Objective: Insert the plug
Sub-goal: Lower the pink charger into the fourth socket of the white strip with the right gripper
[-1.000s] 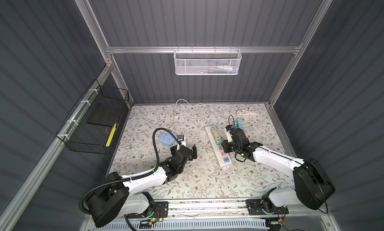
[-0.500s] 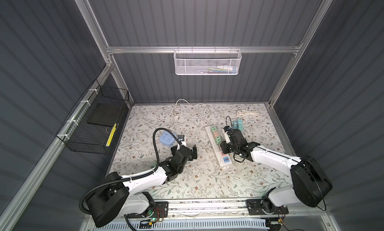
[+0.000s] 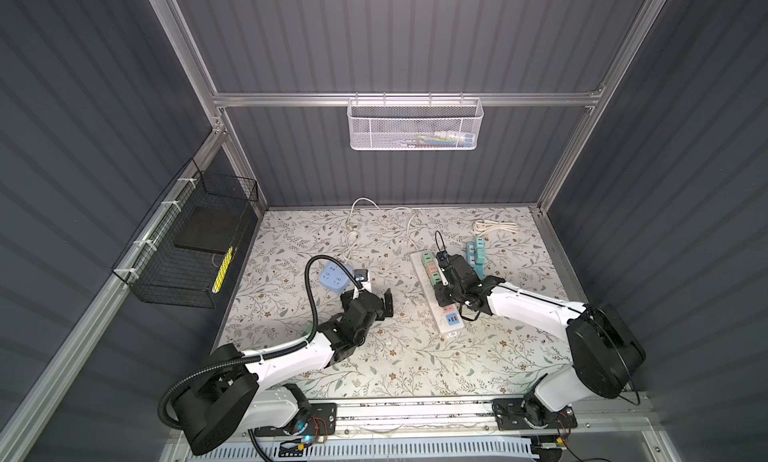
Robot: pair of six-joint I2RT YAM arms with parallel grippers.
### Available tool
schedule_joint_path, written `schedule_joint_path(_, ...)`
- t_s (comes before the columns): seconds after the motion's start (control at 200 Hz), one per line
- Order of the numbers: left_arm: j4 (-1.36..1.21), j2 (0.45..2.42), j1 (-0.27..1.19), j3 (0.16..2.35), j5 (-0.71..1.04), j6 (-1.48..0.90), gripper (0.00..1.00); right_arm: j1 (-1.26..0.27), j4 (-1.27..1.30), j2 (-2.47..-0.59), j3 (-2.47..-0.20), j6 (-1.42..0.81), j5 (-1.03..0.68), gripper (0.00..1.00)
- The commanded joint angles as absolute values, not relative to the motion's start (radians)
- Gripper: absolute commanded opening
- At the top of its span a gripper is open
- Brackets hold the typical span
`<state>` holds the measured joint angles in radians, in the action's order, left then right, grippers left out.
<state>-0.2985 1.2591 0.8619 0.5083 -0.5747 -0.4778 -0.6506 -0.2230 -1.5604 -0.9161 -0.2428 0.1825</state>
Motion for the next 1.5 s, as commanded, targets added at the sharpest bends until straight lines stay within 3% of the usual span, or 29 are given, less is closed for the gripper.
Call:
schedule_joint_path(0.0, -0.298, 1.255, 0.852, 0.503, -0.573, -0.455, 1.0, -0.662, -0.297, -1.631, -0.908, -0.235, 0.197, 0.24)
schedule_joint_path(0.445, -0.292, 1.239, 0.849, 0.489, -0.583, -0.448, 1.0, -0.674, -0.281, -1.68, -0.888, -0.262, 0.198, 0.25)
schedule_joint_path(0.73, -0.265, 1.21, 0.85, 0.501, -0.58, -0.443, 1.0, -0.676, -0.273, -1.668, -0.923, -0.364, 0.107, 0.26)
schedule_joint_path(1.151, -0.233, 1.163, 0.848, 0.491, -0.588, -0.44, 1.0, -0.71, -0.291, -1.717, -0.988, -0.405, 0.112, 0.35)
schedule_joint_path(1.496, -0.206, 1.155, 0.848, 0.516, -0.595, -0.425, 1.0, -0.707, -0.357, -1.618, -1.052, -0.356, 0.12, 0.45)
